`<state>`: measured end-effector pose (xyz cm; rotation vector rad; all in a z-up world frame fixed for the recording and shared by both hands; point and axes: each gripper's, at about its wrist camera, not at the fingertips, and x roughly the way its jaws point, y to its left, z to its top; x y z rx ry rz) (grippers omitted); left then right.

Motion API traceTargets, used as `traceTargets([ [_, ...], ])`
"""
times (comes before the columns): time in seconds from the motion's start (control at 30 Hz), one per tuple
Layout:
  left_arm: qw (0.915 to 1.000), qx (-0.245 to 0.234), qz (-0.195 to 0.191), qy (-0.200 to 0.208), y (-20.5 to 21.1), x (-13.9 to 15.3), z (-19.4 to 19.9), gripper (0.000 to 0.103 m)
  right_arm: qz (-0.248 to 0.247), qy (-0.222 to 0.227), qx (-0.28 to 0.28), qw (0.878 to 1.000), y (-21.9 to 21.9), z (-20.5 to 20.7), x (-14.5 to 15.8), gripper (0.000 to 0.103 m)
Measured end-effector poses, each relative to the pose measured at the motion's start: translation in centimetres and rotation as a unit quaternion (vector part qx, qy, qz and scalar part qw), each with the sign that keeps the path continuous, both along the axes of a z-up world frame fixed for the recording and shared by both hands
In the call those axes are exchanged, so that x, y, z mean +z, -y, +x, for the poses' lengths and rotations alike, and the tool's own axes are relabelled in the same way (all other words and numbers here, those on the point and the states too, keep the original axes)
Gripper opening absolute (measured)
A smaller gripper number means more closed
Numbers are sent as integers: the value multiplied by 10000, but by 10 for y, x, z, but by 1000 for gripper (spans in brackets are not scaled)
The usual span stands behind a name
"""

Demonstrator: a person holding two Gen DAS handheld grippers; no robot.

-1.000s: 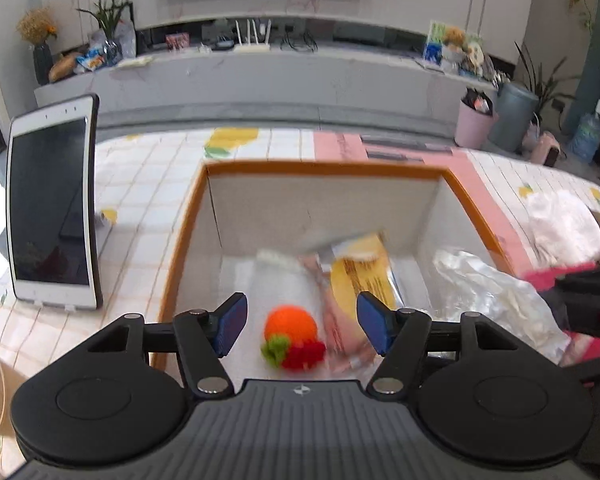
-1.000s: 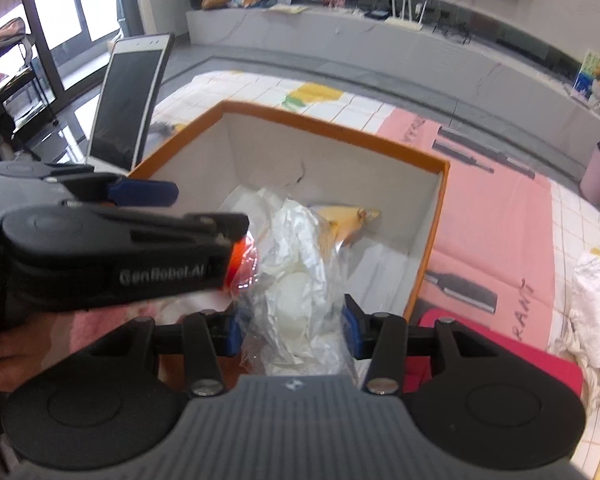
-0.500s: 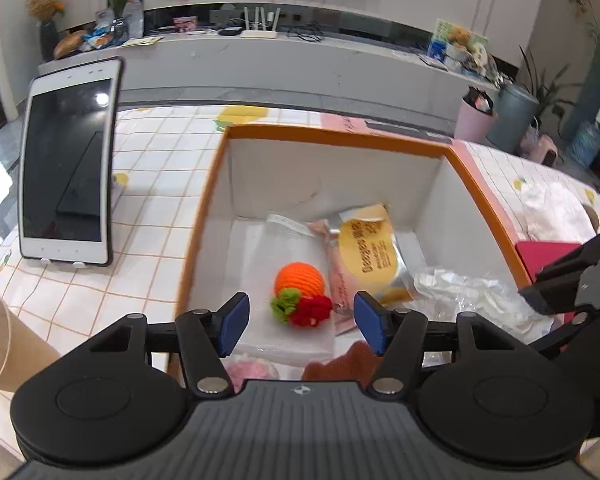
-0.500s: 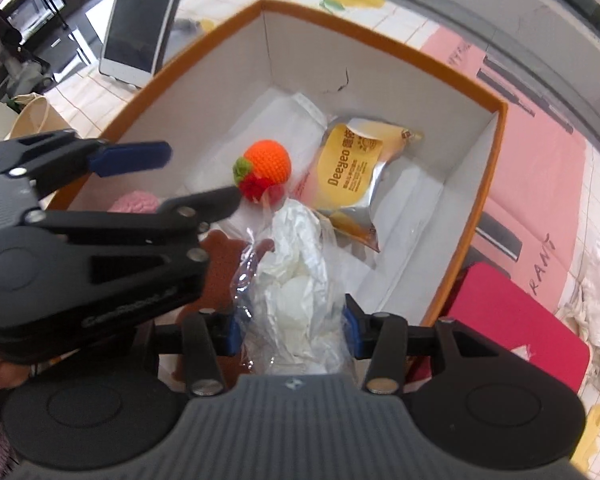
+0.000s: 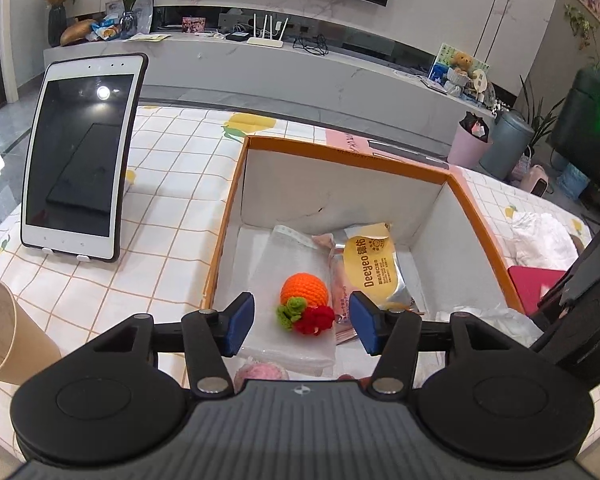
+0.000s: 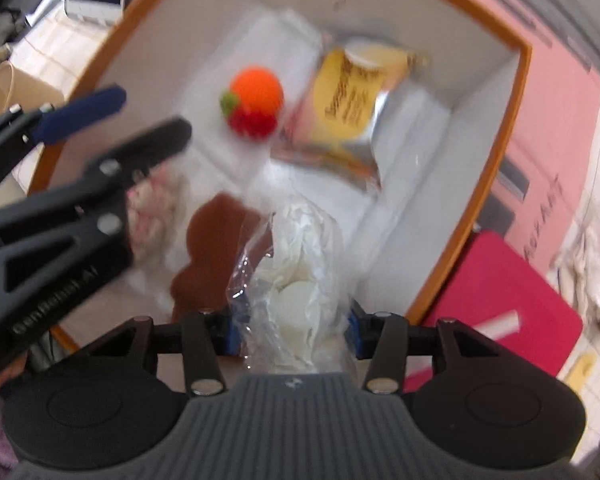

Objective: Organize soft objects
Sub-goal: 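Lower the plastic bag into the box and open the right tool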

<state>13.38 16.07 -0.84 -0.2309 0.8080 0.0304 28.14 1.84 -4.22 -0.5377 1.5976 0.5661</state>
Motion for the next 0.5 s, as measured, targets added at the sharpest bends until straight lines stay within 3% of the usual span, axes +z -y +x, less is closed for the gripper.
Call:
traceTargets([
  [0.03, 10000, 10, -19, 10, -1, 0, 0, 64, -3, 37, -43, 10000, 0, 1, 0, 51],
  [0.1, 10000, -3, -80, 23, -3, 0, -1, 64, 12, 269, 42, 9996, -4, -2, 2, 70],
  [0.2, 10000, 1, -76, 41, -4, 0, -1, 64, 127, 720, 316, 9968, -11, -10, 6, 84],
  [0.3, 9999, -29, -159, 58, -6, 0, -3, 64, 172, 1176, 381, 9922, -7, -13, 13, 91],
  [0.5, 9996, -24, -277, 79, -9, 1, -4, 64, 620, 1351, 640, 9868, 12, -26, 47, 88],
])
